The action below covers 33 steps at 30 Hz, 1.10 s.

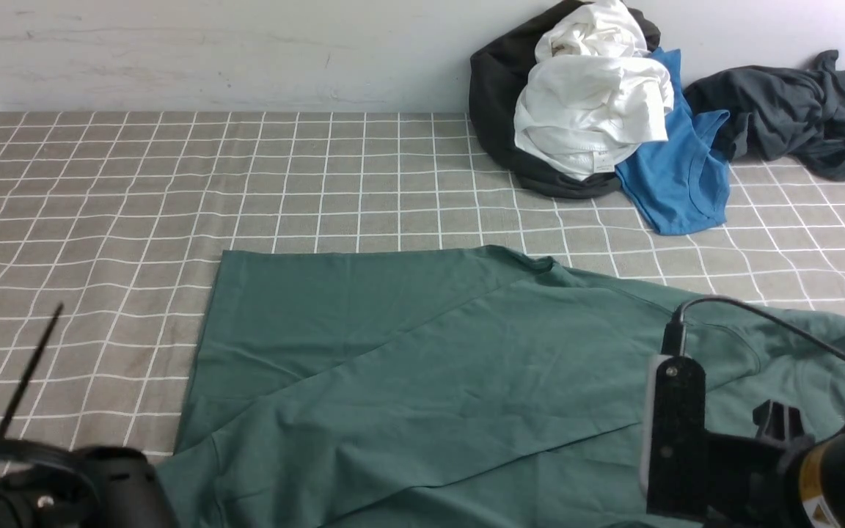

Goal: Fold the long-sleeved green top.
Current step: Use both arms to drag the lower edge of the fabric forward and fold it over the upper edge

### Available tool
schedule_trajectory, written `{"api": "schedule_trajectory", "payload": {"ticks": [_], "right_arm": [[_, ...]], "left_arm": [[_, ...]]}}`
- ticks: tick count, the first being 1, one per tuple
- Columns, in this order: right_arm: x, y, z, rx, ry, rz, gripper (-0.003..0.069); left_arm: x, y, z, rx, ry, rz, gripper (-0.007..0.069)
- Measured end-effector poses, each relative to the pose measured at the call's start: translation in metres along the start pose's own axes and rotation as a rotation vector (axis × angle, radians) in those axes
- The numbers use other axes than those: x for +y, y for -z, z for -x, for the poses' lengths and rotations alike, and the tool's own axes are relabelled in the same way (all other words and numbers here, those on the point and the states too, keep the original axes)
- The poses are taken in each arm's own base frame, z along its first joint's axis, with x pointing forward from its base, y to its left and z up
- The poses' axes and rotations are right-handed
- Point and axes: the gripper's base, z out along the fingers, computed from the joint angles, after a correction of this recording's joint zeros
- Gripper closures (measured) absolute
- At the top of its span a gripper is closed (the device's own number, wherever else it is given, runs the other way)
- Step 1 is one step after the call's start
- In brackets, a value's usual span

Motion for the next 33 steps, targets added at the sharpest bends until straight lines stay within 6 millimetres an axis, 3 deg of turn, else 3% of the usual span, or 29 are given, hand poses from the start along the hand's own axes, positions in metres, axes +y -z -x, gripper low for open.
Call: {"api": "schedule_trajectory", "payload": {"ticks": [3, 8, 14, 16, 17, 19, 26, 33], "right_arm": [[-0.016, 0.009, 0.005, -0.010, 0.001, -0.063, 0.0651], [-0.061, 0.015, 0.010, 0.000, -0.063, -0.139, 0.0651], [-0.121, 0.007, 0.024, -0.014, -0.106, -0.169, 0.0651], [-0.147, -0.002, 0.030, -0.020, -0.122, -0.167, 0.0651], [-0.149, -0.001, 0.031, -0.025, -0.124, -0.172, 0.0651], [-0.174, -0.014, 0.037, -0.028, -0.139, -0.168, 0.0651], [-0.225, -0.058, 0.049, -0.019, -0.167, -0.171, 0.0651], [-0.256, -0.100, 0.050, -0.055, -0.219, -0.195, 0.0643]], "left_arm": [[0.025, 0.023, 0.008, -0.024, 0.041, 0.042, 0.0609], [0.093, 0.067, 0.019, -0.154, 0.143, 0.110, 0.0608], [0.164, 0.088, 0.027, -0.238, 0.252, 0.119, 0.0608], [0.193, 0.087, 0.036, -0.257, 0.283, 0.113, 0.0608], [0.194, 0.087, 0.036, -0.258, 0.287, 0.112, 0.0608], [0.220, 0.082, 0.046, -0.257, 0.295, 0.119, 0.0608], [0.278, 0.051, 0.069, -0.253, 0.316, 0.134, 0.0608], [0.312, 0.015, 0.083, -0.275, 0.342, 0.162, 0.0608]]}}
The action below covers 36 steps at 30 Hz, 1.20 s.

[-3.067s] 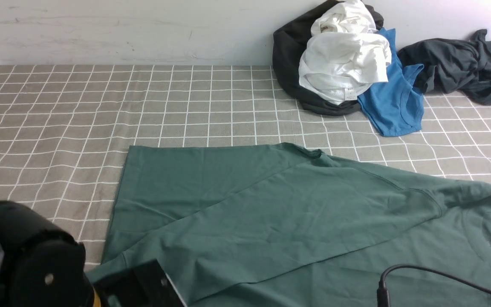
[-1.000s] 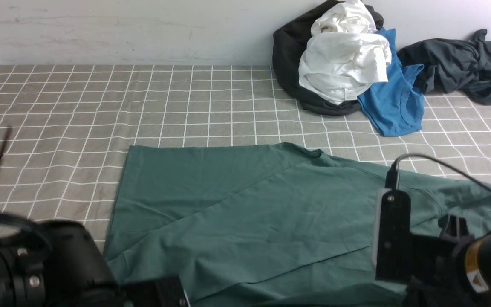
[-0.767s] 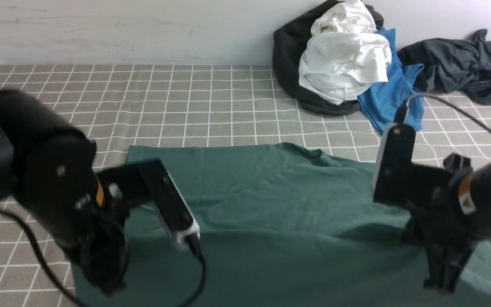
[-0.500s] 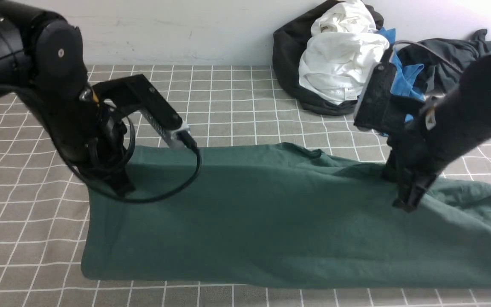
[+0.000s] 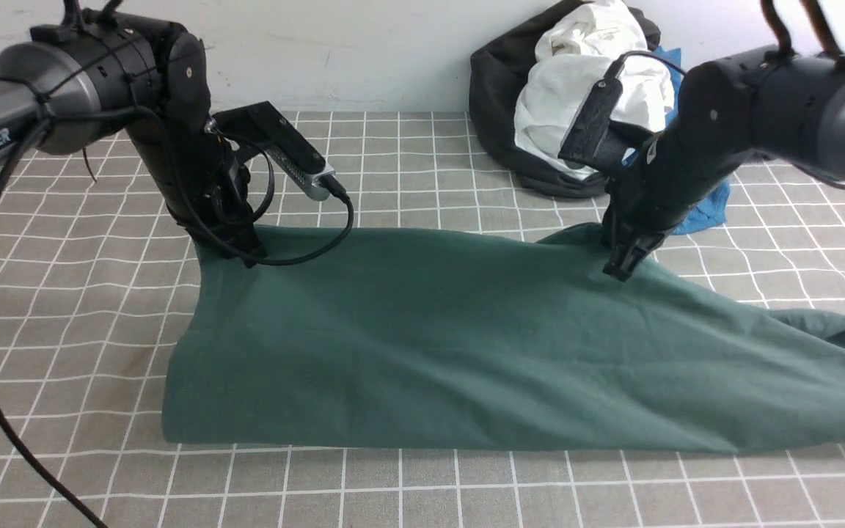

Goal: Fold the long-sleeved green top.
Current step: Use both arms to drag the lower edge of the fabric forward and fold it over the upper edge

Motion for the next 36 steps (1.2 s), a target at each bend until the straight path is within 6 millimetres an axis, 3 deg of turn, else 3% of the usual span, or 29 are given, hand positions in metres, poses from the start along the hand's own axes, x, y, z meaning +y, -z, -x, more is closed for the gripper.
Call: {"api": "schedule_trajectory", "payload": {"ticks": [5, 10, 12, 16, 17, 20, 24, 27, 30, 36], "right_arm": [[-0.006, -0.026, -0.006, -0.028, -0.079, 0.017, 0.0577], [-0.011, -0.024, -0.008, -0.031, -0.154, 0.012, 0.0456], [-0.017, -0.004, -0.005, -0.016, -0.229, 0.009, 0.0372], [-0.028, 0.041, -0.013, 0.047, -0.311, 0.021, 0.0300], [-0.028, 0.043, -0.014, 0.054, -0.309, 0.020, 0.0298], [-0.040, 0.073, -0.043, 0.147, -0.385, 0.049, 0.0284], [-0.060, 0.092, -0.089, 0.160, -0.571, 0.069, 0.0284], [-0.059, 0.090, -0.116, 0.180, -0.662, 0.108, 0.0284], [-0.043, 0.072, -0.148, 0.265, -0.723, 0.185, 0.0284], [-0.024, 0.037, -0.177, 0.332, -0.691, 0.174, 0.0284]], "left_arm": [[0.008, -0.025, 0.004, -0.026, 0.007, 0.025, 0.0592], [0.016, -0.036, 0.001, -0.039, 0.052, 0.042, 0.0543], [0.021, -0.037, -0.002, -0.039, 0.106, 0.045, 0.0475], [0.024, -0.031, -0.001, -0.029, 0.159, 0.039, 0.0375], [0.024, -0.030, -0.001, -0.026, 0.164, 0.035, 0.0364], [0.023, -0.021, 0.004, -0.016, 0.193, -0.008, 0.0292], [0.013, -0.013, 0.010, -0.032, 0.250, -0.138, 0.0263], [0.007, -0.012, 0.012, -0.042, 0.250, -0.200, 0.0261], [0.004, -0.012, 0.014, -0.064, 0.238, -0.237, 0.0261], [0.003, -0.011, 0.014, -0.068, 0.233, -0.244, 0.0261]]}}
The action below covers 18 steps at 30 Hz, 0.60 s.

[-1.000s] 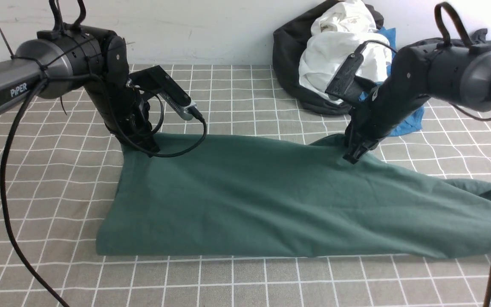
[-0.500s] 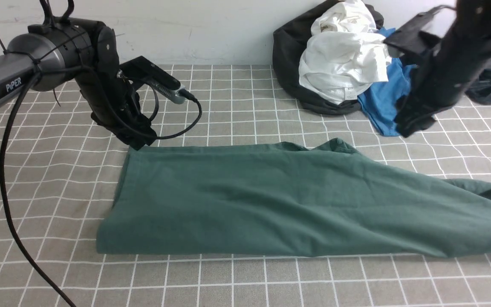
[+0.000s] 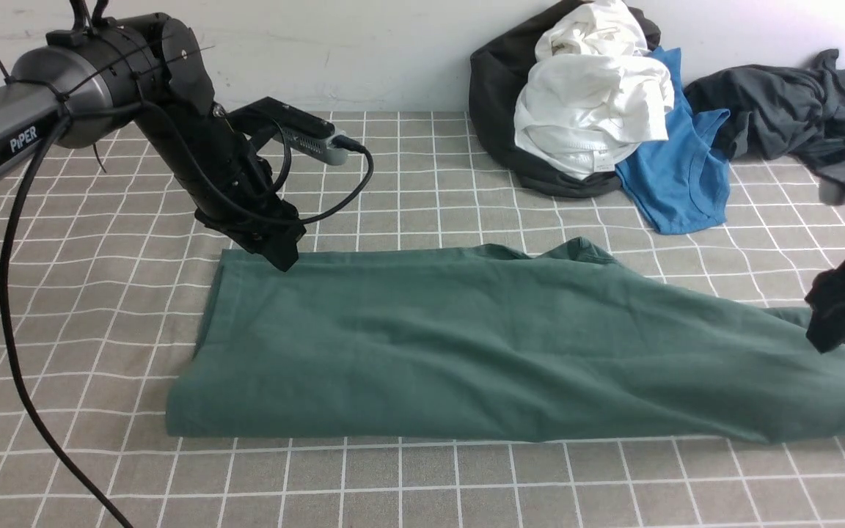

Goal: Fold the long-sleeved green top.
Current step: Use both arms to drag the lower edge of the fabric forward and fold it over the upper edge

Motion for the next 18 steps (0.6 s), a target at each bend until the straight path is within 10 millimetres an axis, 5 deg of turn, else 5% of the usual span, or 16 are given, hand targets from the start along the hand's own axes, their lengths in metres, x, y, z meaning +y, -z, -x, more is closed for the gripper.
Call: {"api": "schedule_trajectory", "payload": {"ticks": [9, 12, 18], "right_arm": [[-0.006, -0.045, 0.002, 0.029, 0.046, -0.008, 0.0291], [-0.007, -0.047, 0.003, 0.030, 0.049, -0.008, 0.0349], [-0.011, -0.038, 0.011, 0.000, 0.049, -0.026, 0.0600]], "left_arm": [[0.000, 0.000, 0.000, -0.001, 0.001, -0.001, 0.0261], [0.000, 0.000, 0.000, -0.001, 0.000, -0.001, 0.0261], [0.000, 0.000, 0.000, -0.001, 0.000, -0.001, 0.0261]]}}
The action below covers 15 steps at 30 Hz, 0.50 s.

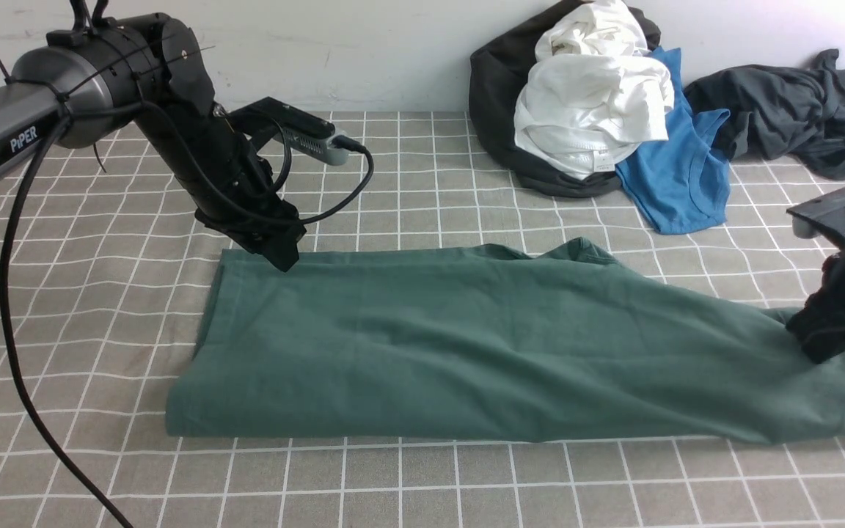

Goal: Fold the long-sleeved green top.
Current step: Use both arms to drag the lower edge of the fabric forward and fold it over the upper edge

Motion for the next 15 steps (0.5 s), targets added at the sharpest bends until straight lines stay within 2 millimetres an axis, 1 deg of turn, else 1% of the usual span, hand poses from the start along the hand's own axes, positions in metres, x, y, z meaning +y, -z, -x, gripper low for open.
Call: {"api": "schedule_trajectory", "payload": {"ticks": [1, 2, 3, 4, 5, 6, 9, 12, 15], "right_arm": [[-0.002, 0.004, 0.003, -0.010, 0.000, -0.007, 0.0643], [-0.003, 0.006, 0.005, -0.012, 0.000, -0.007, 0.0654], [-0.003, 0.007, 0.005, -0.013, 0.000, -0.008, 0.0656], [-0.006, 0.014, 0.009, -0.019, 0.001, -0.012, 0.0667], [-0.006, 0.014, 0.009, -0.019, 0.001, -0.012, 0.0668], [-0.008, 0.021, 0.012, -0.020, 0.001, -0.012, 0.0671], [-0.007, 0.027, 0.012, 0.011, 0.001, 0.009, 0.0672], [-0.004, 0.024, 0.007, 0.076, 0.014, 0.060, 0.0672], [-0.002, 0.012, 0.004, 0.093, 0.033, 0.122, 0.0652]], "left_arm": [[0.000, 0.000, 0.000, 0.000, 0.000, 0.000, 0.0261], [0.000, 0.000, 0.000, 0.000, 0.000, 0.000, 0.0261], [0.000, 0.000, 0.000, 0.000, 0.000, 0.000, 0.0261], [0.000, 0.000, 0.000, 0.000, 0.000, 0.000, 0.0261], [0.000, 0.000, 0.000, 0.000, 0.000, 0.000, 0.0261], [0.000, 0.000, 0.000, 0.002, 0.000, -0.001, 0.0261], [0.000, 0.000, -0.001, 0.009, 0.000, -0.004, 0.0261], [0.000, 0.000, -0.001, 0.014, -0.002, -0.004, 0.0261], [0.000, 0.000, -0.001, 0.014, -0.002, -0.005, 0.0261]]}}
